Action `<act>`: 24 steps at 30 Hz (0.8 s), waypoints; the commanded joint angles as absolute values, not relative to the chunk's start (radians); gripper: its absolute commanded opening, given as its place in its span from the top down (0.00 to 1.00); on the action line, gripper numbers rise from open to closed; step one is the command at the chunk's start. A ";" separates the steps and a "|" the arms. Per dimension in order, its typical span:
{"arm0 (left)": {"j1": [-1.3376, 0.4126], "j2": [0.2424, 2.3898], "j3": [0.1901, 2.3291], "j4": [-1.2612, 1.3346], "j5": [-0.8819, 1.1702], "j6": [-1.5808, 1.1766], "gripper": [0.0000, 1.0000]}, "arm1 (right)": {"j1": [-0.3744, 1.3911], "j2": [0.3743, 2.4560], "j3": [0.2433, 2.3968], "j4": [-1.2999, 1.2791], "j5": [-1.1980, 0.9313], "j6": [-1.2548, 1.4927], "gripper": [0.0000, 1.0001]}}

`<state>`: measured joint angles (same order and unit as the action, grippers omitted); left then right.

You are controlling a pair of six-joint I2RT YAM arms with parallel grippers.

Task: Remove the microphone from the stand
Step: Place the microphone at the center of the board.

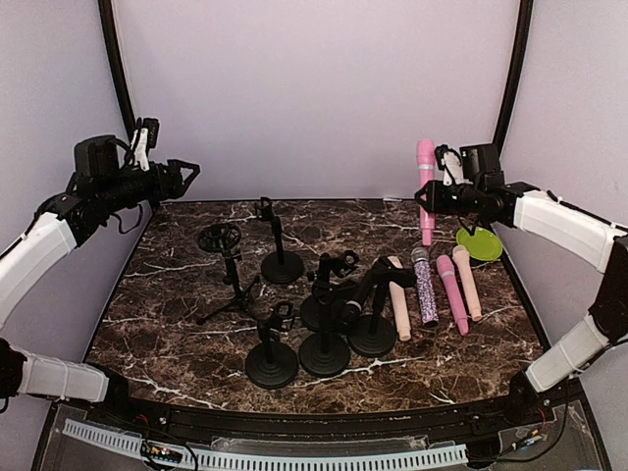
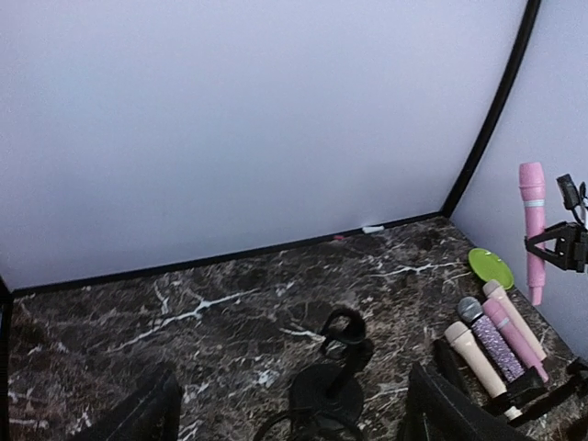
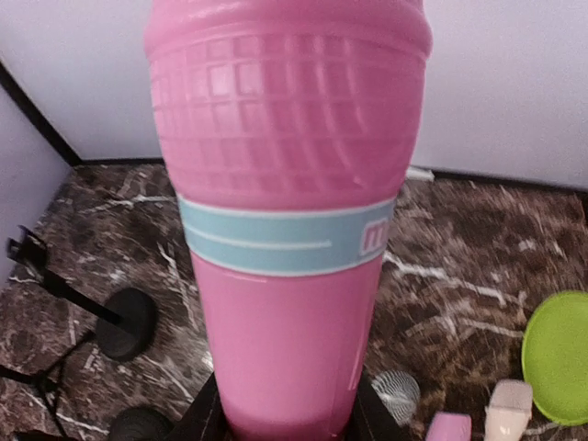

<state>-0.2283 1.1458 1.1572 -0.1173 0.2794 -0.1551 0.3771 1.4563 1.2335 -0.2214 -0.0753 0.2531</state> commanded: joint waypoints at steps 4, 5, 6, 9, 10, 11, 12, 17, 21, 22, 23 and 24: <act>-0.189 1.017 0.949 -0.014 0.020 -0.207 0.13 | 0.346 1.480 1.065 -0.349 0.056 0.334 1.00; -0.189 1.007 0.936 -0.006 -0.028 -0.208 0.13 | 0.344 1.485 1.048 -0.352 0.071 0.342 1.00; -0.189 0.984 0.903 -0.005 -0.048 -0.210 0.13 | 0.342 1.491 1.036 -0.357 0.086 0.350 1.00; -0.189 0.929 0.823 0.068 -0.124 -0.217 0.13 | 0.328 1.522 1.016 -0.383 0.109 0.372 1.00; -0.189 0.902 0.785 0.079 -0.136 -0.217 0.13 | 0.324 1.532 1.007 -0.384 0.101 0.380 1.00; -0.189 0.890 0.767 0.095 -0.155 -0.215 0.13 | 0.322 1.536 0.999 -0.384 0.097 0.386 1.00; -0.189 0.872 0.739 0.100 -0.163 -0.213 0.13 | 0.322 1.539 0.993 -0.384 0.093 0.392 1.00; -0.189 0.862 0.682 0.091 -0.206 -0.196 0.13 | 0.322 1.544 0.954 -0.386 0.084 0.407 0.97; -0.189 0.867 0.629 0.140 -0.253 -0.224 0.10 | 0.321 1.553 0.923 -0.365 0.065 0.416 0.92; -0.189 0.866 0.618 0.152 -0.262 -0.227 0.10 | 0.321 1.559 0.921 -0.363 0.062 0.417 0.90; -0.189 0.864 0.600 0.177 -0.266 -0.232 0.09 | 0.321 1.563 0.922 -0.361 0.059 0.419 0.88; -0.189 0.864 0.592 0.187 -0.272 -0.233 0.09 | 0.321 1.568 0.921 -0.359 0.058 0.419 0.86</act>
<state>-0.1917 0.8715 0.6357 0.0921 -0.2157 -0.2092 0.3260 1.5486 0.9302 -0.4000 0.0673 0.3988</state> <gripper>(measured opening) 0.905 0.333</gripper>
